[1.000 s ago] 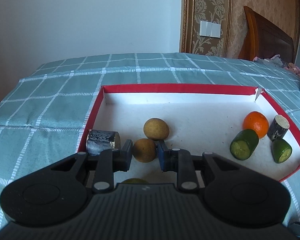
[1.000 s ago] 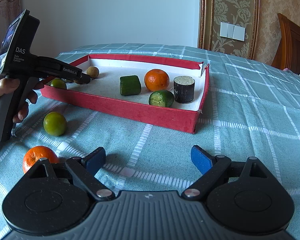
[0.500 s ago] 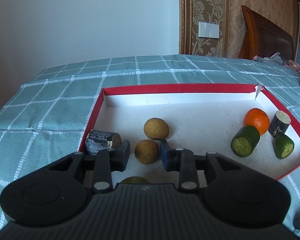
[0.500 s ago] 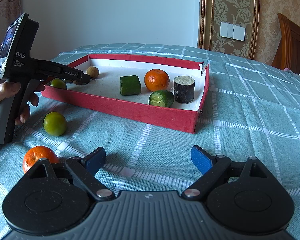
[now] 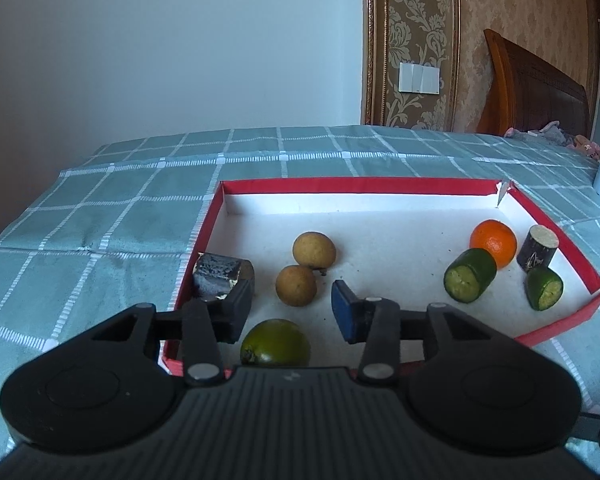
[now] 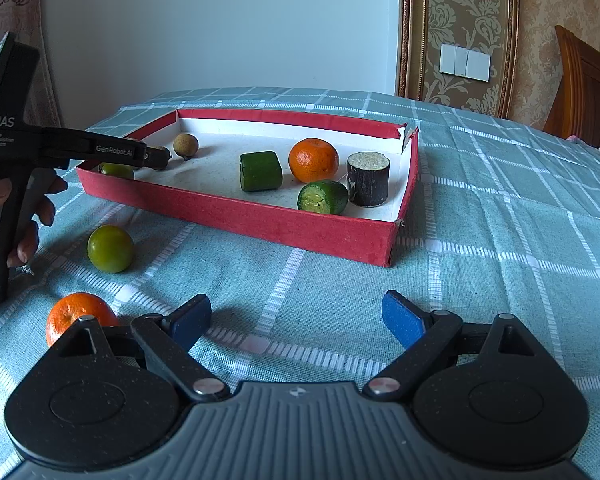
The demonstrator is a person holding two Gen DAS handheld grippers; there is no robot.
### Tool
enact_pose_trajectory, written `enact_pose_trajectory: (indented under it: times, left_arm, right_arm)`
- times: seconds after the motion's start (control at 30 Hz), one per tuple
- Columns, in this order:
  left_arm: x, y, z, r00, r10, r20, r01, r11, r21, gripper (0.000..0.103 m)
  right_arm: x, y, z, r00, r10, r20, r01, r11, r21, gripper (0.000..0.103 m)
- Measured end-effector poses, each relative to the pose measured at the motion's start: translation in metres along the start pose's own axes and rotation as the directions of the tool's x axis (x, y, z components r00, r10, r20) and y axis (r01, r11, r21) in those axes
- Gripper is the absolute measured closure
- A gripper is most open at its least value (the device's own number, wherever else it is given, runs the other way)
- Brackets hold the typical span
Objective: Organize fruits
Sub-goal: 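Withdraw the left tool from the tray, then move the right tool to the orange on the cloth and grasp it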
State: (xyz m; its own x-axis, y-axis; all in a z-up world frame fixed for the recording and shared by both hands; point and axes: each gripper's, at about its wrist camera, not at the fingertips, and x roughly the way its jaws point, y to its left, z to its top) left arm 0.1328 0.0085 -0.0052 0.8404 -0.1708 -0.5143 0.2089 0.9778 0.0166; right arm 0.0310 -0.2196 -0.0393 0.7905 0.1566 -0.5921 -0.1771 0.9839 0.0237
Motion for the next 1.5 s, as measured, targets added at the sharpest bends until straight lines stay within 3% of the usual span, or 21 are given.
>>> enact_pose_trajectory:
  times: [0.1,0.17,0.33,0.63,1.07,1.37,1.5]
  left_arm:
    - [-0.020,0.004,-0.001,0.999,0.016,0.036,-0.016,1.000,-0.006,0.052]
    - [-0.035,0.007,-0.003,0.997,0.025,0.068,-0.025,1.000,-0.006,0.039]
    - [-0.064,0.020,-0.015,0.998,0.021,0.064,-0.018,0.999,-0.040,0.031]
    - [-0.070,0.027,-0.048,0.999,0.035,-0.023,-0.036,0.998,-0.045,0.030]
    - [-0.054,0.031,-0.053,0.996,0.032,-0.081,-0.038,0.996,-0.085,0.026]
    - [-0.050,0.025,-0.053,0.994,0.049,-0.099,-0.054,0.998,-0.043,0.021]
    - [-0.050,0.027,-0.054,0.995,0.027,-0.098,-0.032,0.998,-0.057,0.016]
  right_arm:
    - [0.000,0.000,0.000,1.000,0.000,0.000,0.000,1.000,0.000,0.010]
    - [0.000,0.000,0.000,1.000,0.000,0.000,0.000,1.000,0.000,0.010]
    - [0.000,0.000,0.000,1.000,0.000,0.000,0.000,1.000,0.000,0.010]
    - [0.000,0.000,0.000,1.000,0.000,0.000,0.000,1.000,0.000,0.010]
    - [0.001,0.000,0.000,1.000,0.000,0.000,0.000,1.000,0.000,0.010]
    - [-0.005,-0.003,-0.001,0.999,-0.032,0.036,0.031,0.999,0.039,0.009]
    - [-0.026,-0.010,-0.006,0.994,0.061,0.087,-0.071,0.990,0.119,0.009]
